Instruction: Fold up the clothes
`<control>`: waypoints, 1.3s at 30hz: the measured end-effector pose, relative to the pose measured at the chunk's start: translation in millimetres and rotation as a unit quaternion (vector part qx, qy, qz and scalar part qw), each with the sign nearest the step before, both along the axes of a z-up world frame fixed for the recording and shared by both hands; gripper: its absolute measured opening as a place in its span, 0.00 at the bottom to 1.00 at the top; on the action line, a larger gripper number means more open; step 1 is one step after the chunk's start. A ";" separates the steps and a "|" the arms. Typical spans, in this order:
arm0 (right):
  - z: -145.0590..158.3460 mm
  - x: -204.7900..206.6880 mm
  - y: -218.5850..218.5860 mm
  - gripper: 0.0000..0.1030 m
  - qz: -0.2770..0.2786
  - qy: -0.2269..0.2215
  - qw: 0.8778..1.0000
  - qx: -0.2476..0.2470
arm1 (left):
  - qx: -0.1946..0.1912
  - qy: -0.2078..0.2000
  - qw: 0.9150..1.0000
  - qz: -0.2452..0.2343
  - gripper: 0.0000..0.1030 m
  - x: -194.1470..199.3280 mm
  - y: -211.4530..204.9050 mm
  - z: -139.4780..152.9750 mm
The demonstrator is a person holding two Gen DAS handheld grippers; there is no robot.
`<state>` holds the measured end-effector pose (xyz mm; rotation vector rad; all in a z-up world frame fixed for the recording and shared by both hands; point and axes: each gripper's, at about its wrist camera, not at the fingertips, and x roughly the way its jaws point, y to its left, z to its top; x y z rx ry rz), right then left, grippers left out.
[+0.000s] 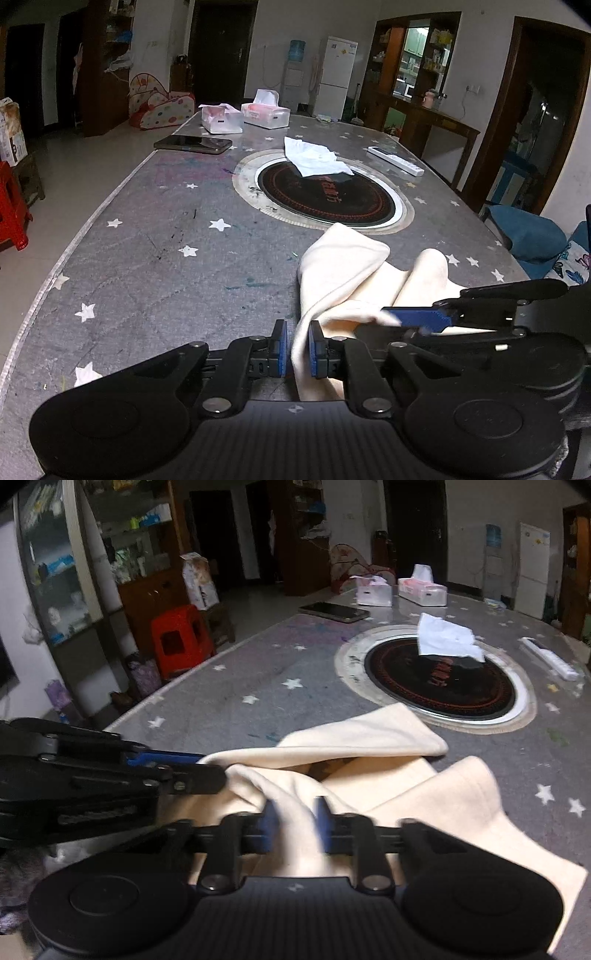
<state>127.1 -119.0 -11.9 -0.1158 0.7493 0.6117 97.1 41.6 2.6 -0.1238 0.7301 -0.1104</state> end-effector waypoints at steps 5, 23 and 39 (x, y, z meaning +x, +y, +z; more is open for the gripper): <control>15.2 -13.5 -28.7 0.07 -0.037 -0.039 0.998 -0.009 | 0.006 0.005 1.000 -0.008 0.17 2.4 -2.9 -2.8; 21.1 -144.9 -238.0 0.07 -0.314 -0.050 0.943 -0.101 | 0.018 0.006 1.000 0.012 0.07 -28.0 6.4 -7.4; 8.5 -159.6 -247.5 0.16 -0.321 -0.032 0.941 -0.100 | 0.004 0.038 0.989 0.140 0.19 -136.9 91.0 -7.1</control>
